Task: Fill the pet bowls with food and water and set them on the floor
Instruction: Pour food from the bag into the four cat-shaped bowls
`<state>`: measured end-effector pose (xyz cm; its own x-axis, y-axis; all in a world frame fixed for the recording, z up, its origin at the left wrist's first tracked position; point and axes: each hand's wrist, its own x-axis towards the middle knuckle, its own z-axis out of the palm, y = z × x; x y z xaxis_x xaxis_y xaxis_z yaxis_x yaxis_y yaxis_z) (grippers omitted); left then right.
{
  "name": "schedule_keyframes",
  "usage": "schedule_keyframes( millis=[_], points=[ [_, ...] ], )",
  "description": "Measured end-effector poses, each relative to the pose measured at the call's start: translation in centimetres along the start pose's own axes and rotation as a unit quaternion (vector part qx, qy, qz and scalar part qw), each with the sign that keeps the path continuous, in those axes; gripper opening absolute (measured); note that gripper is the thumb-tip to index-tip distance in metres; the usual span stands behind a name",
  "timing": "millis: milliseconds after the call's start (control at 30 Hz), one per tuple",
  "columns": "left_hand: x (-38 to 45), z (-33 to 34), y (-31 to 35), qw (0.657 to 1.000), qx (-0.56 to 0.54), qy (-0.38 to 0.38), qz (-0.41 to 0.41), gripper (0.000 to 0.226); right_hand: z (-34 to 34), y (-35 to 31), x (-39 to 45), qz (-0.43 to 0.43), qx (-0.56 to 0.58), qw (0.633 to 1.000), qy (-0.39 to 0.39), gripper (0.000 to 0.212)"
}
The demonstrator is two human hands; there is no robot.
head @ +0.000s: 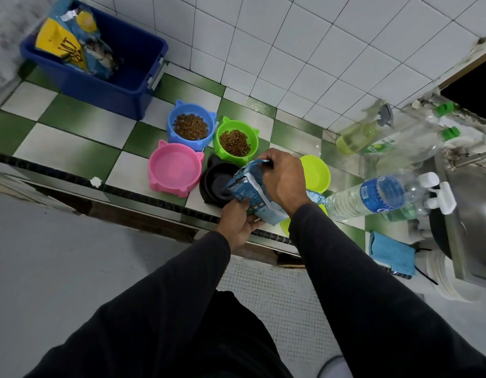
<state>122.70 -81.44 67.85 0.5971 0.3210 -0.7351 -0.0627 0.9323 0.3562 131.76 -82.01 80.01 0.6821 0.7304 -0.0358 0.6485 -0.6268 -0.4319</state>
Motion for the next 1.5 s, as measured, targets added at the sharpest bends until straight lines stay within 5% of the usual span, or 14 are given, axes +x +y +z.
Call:
schedule_keyframes(
  millis=[1500],
  points=[
    [-0.7, -0.2, 1.4, 0.999, -0.006, -0.035, -0.034, 0.035, 1.1, -0.4, 2.5, -0.024, -0.024, 0.999, -0.028, 0.02]
  ],
)
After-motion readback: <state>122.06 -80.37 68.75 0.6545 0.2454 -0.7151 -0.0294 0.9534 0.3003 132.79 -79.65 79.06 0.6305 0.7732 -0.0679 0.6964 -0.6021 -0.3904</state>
